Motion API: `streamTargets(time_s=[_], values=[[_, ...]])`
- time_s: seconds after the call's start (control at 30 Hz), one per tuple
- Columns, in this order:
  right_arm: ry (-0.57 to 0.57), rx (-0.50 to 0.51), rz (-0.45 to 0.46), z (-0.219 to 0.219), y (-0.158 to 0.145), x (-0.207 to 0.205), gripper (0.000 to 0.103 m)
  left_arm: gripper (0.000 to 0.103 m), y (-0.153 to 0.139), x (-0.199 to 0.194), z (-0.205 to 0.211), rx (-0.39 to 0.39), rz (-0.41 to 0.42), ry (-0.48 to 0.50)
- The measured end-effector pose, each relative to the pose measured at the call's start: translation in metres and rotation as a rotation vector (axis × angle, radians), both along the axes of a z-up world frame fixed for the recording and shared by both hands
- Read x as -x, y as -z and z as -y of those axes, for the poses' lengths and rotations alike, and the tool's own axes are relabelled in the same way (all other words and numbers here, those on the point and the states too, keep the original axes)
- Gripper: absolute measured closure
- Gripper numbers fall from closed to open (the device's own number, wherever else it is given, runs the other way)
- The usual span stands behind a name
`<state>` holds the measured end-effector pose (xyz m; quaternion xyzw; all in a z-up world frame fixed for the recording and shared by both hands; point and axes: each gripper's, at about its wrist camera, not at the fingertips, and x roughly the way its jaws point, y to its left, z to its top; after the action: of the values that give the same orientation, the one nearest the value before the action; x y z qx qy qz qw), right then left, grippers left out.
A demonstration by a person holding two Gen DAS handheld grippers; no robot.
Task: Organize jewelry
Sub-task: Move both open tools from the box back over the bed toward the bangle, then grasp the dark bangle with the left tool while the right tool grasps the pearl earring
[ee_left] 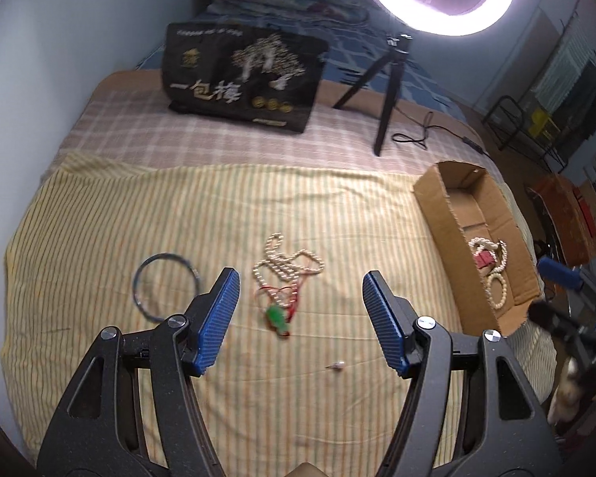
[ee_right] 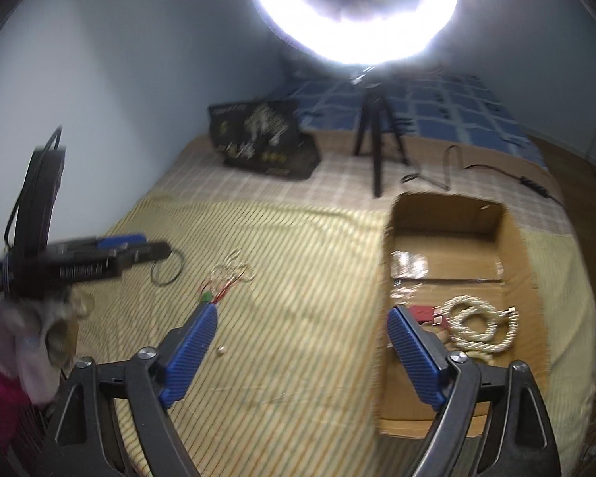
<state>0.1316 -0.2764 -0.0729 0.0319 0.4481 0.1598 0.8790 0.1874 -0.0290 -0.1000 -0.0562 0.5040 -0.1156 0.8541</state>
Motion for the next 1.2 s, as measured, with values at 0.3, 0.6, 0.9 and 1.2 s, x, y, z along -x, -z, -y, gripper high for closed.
streamTargets(time_s=[0.3,0.6,0.9,1.2], values=[[-0.094,-0.001,-0.074,-0.032,0.037,-0.005,0.027,0.050,0.024,-0.009,-0.028,0.008,-0.076,-0.046],[-0.189,0.010,-0.142,-0.068,0.069,-0.007,0.040,0.059,0.037,-0.024,-0.075,-0.027,-0.109,-0.136],[-0.287,0.035,-0.163,-0.097,0.093,-0.005,0.046,0.068,0.071,-0.033,-0.127,-0.038,-0.201,-0.248],[-0.346,0.107,-0.205,-0.115,0.109,-0.007,0.065,0.071,0.095,-0.034,-0.141,-0.035,-0.265,-0.269]])
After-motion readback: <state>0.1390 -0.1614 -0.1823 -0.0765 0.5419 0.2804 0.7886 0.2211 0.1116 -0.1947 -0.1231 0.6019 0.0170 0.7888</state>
